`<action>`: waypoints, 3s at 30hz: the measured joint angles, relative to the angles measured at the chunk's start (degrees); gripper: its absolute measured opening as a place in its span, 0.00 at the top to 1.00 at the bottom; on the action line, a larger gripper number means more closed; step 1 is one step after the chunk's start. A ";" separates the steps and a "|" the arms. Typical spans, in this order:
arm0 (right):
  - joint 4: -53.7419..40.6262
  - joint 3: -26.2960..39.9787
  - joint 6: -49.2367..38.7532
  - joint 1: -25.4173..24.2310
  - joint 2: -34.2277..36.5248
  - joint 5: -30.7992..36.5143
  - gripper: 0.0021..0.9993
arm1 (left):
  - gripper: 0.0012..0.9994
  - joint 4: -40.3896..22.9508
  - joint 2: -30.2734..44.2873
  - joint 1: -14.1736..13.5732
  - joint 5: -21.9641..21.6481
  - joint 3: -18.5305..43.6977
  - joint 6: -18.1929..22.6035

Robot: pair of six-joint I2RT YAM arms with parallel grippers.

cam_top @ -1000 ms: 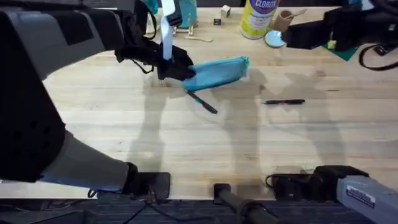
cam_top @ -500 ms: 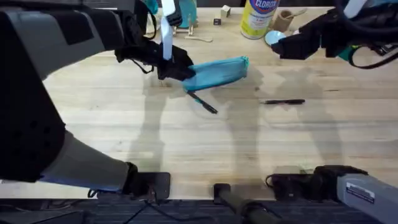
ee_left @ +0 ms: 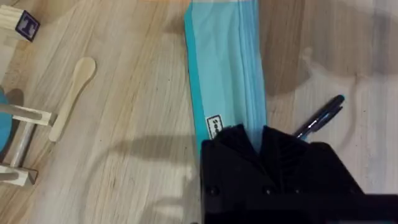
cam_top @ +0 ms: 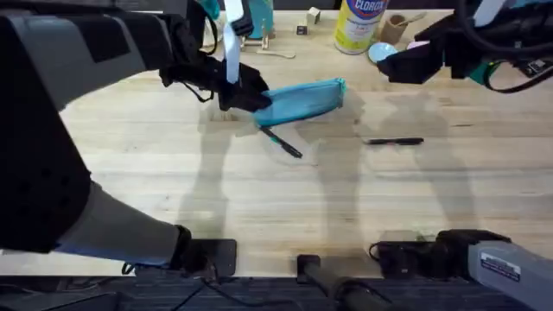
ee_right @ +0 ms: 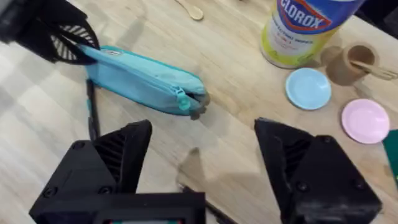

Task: Unzip the bag, pick up the pens from the table one at a time and place them inside, then zip the bag closed.

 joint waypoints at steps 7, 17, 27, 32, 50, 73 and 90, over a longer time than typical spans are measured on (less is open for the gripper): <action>0.04 0.00 -1.36 0.00 0.00 3.00 0.00 | 0.96 0.00 0.00 0.00 0.00 0.00 0.00; -0.61 0.00 -1.90 -0.44 0.00 12.35 0.00 | 0.96 -0.02 0.00 0.00 0.00 0.00 0.00; -3.63 3.07 -11.73 -12.70 0.00 -4.36 0.00 | 0.96 0.00 0.01 0.00 0.00 0.00 0.00; -11.60 3.34 -22.13 -15.65 0.26 -13.44 0.00 | 0.96 0.02 0.00 0.00 0.00 0.00 0.00; -14.55 3.39 -42.16 -15.65 4.02 -17.92 0.00 | 0.96 0.02 0.00 0.00 -0.01 0.00 0.00; -12.89 3.43 -42.62 -8.58 12.34 -18.14 0.00 | 0.96 0.02 0.00 0.00 0.00 0.00 0.00; -4.61 3.43 -41.93 -2.34 24.10 -18.14 0.00 | 0.96 0.02 0.00 0.00 -0.02 0.00 0.00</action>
